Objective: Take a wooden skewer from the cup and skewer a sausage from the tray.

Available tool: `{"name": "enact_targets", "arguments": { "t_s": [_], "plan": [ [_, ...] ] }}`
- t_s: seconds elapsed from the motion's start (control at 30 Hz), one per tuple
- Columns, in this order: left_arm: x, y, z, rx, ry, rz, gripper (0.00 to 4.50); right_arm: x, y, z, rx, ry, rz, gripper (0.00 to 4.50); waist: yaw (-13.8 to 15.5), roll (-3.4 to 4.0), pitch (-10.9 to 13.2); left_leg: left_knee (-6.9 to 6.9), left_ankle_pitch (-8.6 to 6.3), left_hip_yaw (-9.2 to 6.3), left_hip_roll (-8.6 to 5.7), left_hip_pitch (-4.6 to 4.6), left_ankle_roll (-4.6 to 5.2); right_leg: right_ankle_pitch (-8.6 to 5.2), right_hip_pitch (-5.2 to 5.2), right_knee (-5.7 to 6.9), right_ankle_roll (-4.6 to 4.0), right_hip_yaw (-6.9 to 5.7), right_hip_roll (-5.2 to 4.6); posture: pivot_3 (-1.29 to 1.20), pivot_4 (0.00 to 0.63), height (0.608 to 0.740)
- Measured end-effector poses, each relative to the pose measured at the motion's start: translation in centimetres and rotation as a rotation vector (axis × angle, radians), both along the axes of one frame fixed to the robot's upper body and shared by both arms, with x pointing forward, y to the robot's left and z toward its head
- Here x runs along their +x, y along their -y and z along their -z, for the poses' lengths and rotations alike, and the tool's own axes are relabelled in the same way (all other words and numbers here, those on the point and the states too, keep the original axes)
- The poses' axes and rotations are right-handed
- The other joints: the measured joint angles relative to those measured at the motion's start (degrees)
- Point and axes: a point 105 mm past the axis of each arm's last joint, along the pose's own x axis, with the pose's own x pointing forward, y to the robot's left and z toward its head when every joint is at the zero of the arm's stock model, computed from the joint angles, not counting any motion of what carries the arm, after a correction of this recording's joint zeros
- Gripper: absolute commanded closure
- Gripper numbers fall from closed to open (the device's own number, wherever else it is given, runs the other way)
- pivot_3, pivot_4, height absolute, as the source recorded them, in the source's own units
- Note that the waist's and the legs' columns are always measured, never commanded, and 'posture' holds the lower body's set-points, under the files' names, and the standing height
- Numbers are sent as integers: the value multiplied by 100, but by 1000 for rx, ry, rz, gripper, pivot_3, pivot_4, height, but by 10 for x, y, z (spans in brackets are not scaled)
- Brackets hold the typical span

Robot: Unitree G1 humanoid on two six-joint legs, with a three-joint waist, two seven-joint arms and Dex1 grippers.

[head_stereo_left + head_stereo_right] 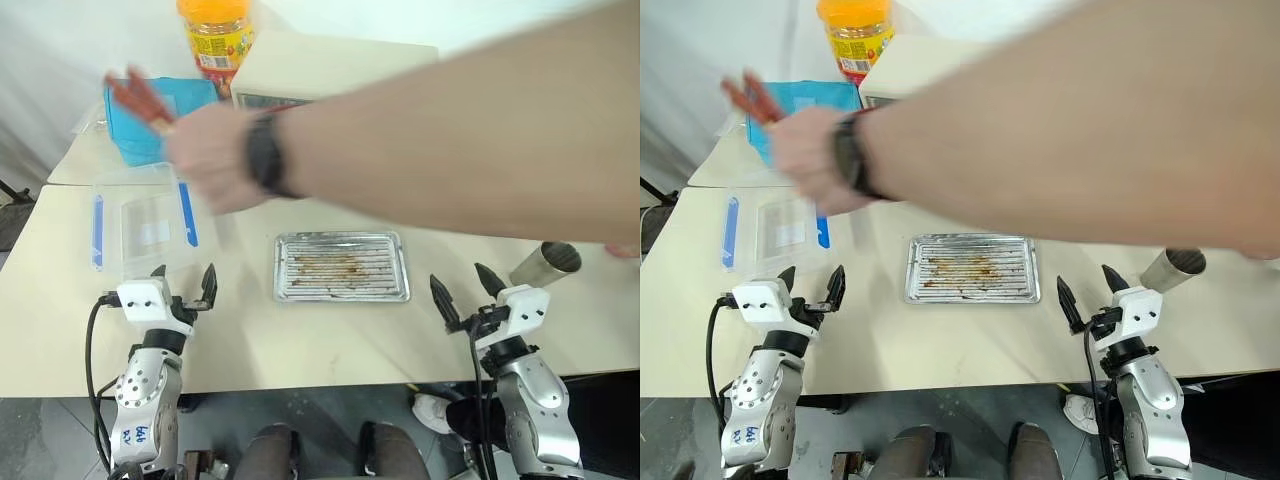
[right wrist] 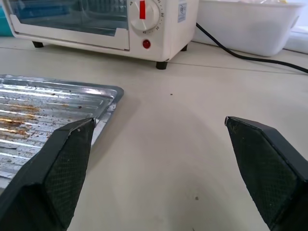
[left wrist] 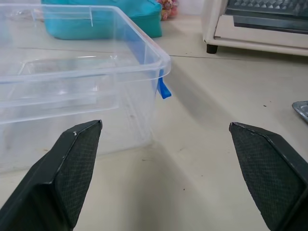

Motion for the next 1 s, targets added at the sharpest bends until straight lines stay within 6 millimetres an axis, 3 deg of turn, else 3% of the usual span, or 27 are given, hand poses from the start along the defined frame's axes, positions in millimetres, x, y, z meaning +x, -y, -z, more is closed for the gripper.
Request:
{"name": "enact_targets", "arguments": {
  "t_s": [0.3, 0.57, 1.0],
  "plan": [
    [-7, -6, -2, 16, 24, -4, 8, -1, 3, 7, -19, -4, 17, 0, 9, 0, 0, 0, 0, -1, 1, 0, 0, 0, 0, 0, 0, 0, 0, 0, 150, 740],
    [-5, 6, -1, 18, 18, 55, 8, -7, 4, 16, -22, -33, 15, 0, 8, 0, 0, 0, 0, -1, 1, 0, 0, 0, 0, 0, 0, 0, 0, 0, 150, 740],
    [-2, 9, -4, 14, 35, 74, 8, -6, 2, 5, -16, 25, 3, 0, 8, 0, 0, 1, 0, -1, 1, 0, 0, 0, 0, 0, 0, 0, 0, 0, 150, 740]
  ]
}}
